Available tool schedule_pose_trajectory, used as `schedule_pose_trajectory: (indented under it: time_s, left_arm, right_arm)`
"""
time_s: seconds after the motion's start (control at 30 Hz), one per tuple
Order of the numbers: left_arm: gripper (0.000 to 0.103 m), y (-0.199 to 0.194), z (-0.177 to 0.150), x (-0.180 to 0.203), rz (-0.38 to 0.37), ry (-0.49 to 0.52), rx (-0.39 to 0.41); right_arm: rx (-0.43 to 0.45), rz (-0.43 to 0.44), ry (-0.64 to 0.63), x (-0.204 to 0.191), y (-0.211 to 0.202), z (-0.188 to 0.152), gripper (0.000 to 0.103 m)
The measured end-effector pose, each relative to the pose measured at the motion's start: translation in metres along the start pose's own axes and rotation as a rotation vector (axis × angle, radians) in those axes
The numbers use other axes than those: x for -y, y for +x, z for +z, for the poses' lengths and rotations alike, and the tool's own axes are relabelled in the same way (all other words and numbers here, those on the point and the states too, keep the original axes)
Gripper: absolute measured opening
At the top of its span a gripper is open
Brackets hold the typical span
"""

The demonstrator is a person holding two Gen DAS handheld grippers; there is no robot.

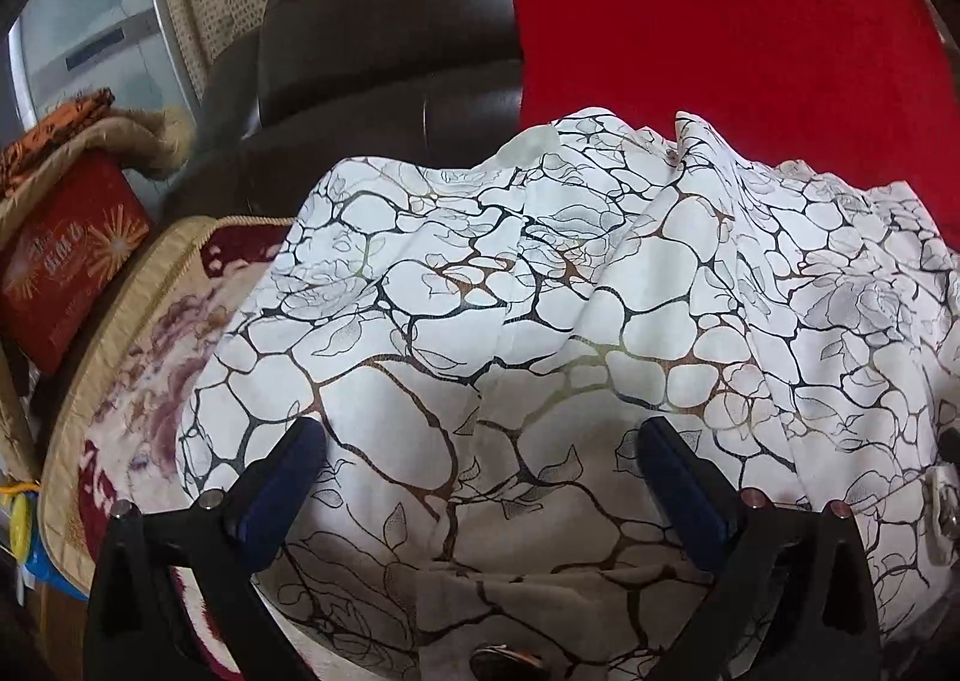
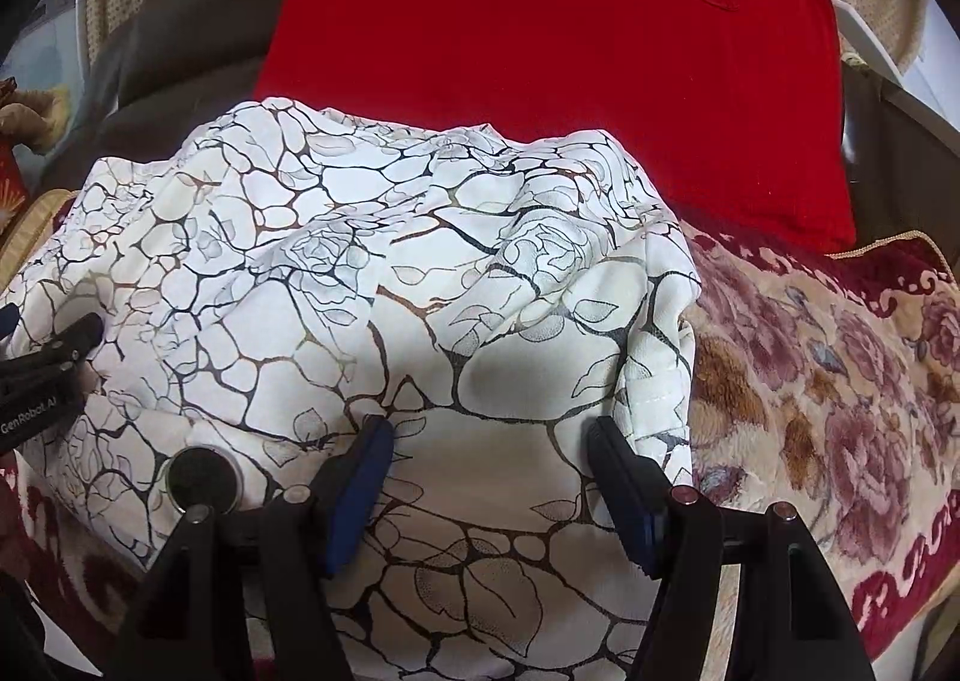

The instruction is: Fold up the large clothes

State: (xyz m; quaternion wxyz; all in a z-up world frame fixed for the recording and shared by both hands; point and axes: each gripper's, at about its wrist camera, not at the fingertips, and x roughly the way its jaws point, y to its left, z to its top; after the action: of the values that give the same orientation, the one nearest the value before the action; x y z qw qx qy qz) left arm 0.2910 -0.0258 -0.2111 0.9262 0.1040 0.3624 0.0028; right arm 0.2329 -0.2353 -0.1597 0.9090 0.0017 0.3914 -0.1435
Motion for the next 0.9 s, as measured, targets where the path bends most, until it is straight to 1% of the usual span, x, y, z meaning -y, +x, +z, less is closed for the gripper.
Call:
schedule_pose_trajectory:
  time_s: [0.7, 0.9]
  left_arm:
    - [0.103, -0.0001, 0.0005, 0.0039, -0.007, 0.007, 0.011]
    - [0.103, 0.0003, 0.0, 0.0039, -0.012, 0.013, 0.017]
  right_arm:
    - [0.011, -0.005, -0.017, 0.0001, 0.0001, 0.0009, 0.071]
    - [0.026, -0.036, -0.038, -0.004, 0.0005, -0.0004, 0.071]
